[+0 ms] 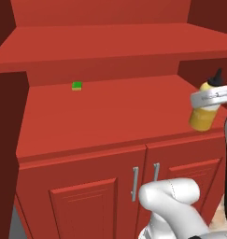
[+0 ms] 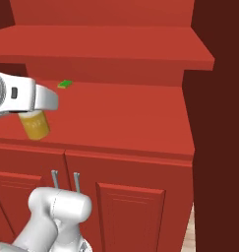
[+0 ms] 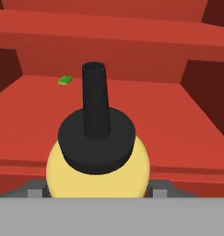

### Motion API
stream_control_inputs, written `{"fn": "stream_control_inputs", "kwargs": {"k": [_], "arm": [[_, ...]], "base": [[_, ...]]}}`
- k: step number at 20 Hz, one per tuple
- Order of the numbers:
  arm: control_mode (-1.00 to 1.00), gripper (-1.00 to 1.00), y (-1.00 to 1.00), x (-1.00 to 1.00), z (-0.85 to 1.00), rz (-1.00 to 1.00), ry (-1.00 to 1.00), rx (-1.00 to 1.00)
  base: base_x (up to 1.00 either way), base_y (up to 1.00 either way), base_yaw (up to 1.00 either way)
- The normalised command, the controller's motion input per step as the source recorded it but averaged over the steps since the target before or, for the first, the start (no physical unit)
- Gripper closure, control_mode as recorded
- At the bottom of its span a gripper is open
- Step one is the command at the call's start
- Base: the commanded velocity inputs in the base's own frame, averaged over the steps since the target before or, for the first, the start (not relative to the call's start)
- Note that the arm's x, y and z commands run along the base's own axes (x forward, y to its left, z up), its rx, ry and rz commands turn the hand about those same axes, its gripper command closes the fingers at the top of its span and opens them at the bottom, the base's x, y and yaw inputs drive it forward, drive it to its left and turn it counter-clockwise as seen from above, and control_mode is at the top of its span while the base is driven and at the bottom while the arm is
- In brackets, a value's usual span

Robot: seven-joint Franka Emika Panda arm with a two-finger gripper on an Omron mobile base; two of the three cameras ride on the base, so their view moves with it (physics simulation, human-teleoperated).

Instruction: Pick the mustard and shaker from the counter and place them in the cabinet.

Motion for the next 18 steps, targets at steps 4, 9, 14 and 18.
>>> {"fn": "stream_control_inputs", "kwargs": {"k": [4, 9, 14, 18], "arm": [[-1.00, 1.00, 0.00, 0.04, 0.38, 0.00, -0.01, 0.00], [-1.00, 1.00, 0.00, 0.03, 0.34, 0.00, -0.05, 0.00], [-1.00, 1.00, 0.00, 0.12, 0.25, 0.00, -0.08, 0.00], [-1.00, 1.00, 0.00, 0.37, 0.21, 0.00, -0.06, 0.00]], "base": [[0.00, 0.00, 0.00], [0.00, 0.00, 0.00], [0.00, 0.00, 0.00], [0.00, 0.00, 0.00]]}}
